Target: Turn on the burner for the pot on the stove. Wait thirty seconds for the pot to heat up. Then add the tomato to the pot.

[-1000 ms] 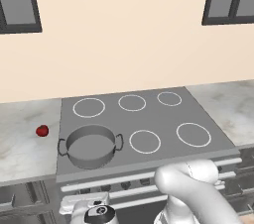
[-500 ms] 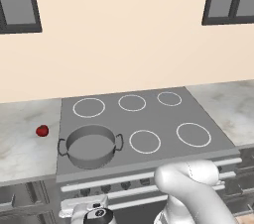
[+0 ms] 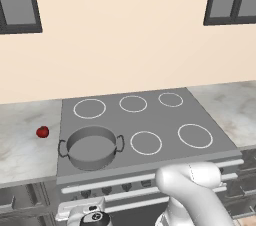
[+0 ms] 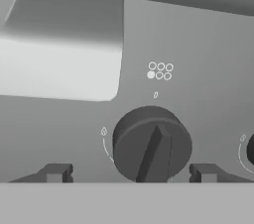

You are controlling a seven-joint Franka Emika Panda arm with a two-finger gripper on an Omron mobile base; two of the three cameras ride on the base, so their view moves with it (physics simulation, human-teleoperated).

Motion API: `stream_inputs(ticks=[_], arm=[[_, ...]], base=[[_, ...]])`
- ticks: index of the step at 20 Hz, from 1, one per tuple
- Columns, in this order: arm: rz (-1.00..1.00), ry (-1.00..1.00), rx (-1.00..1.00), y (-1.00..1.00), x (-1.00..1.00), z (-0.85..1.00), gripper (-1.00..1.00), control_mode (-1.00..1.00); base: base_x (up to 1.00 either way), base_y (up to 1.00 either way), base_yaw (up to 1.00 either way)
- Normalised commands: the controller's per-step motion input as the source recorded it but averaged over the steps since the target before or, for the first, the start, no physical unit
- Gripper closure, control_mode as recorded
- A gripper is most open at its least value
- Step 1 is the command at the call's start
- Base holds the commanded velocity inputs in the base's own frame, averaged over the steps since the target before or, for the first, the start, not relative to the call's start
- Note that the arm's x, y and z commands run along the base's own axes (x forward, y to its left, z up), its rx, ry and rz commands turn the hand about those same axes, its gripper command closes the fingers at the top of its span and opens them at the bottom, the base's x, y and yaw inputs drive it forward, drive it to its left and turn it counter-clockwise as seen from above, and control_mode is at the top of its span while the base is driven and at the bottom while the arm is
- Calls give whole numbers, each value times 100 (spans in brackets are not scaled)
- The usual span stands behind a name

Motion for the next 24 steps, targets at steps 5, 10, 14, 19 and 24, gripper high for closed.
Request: stream_inputs(ticks=[5,10,14,19,24], arm=[[0,0,0,0,0,7,-100,-100],[0,-9,1,-12,-16,6,-100,-100],[0,-6,0,-6,0,23,-100,-100],[0,-9,0,-3,0,27,-100,-100],[0,0,0,0,0,0,-100,-100]], base=[[0,0,0],[0,0,0],[0,0,0],[0,0,0],[0,0,0]])
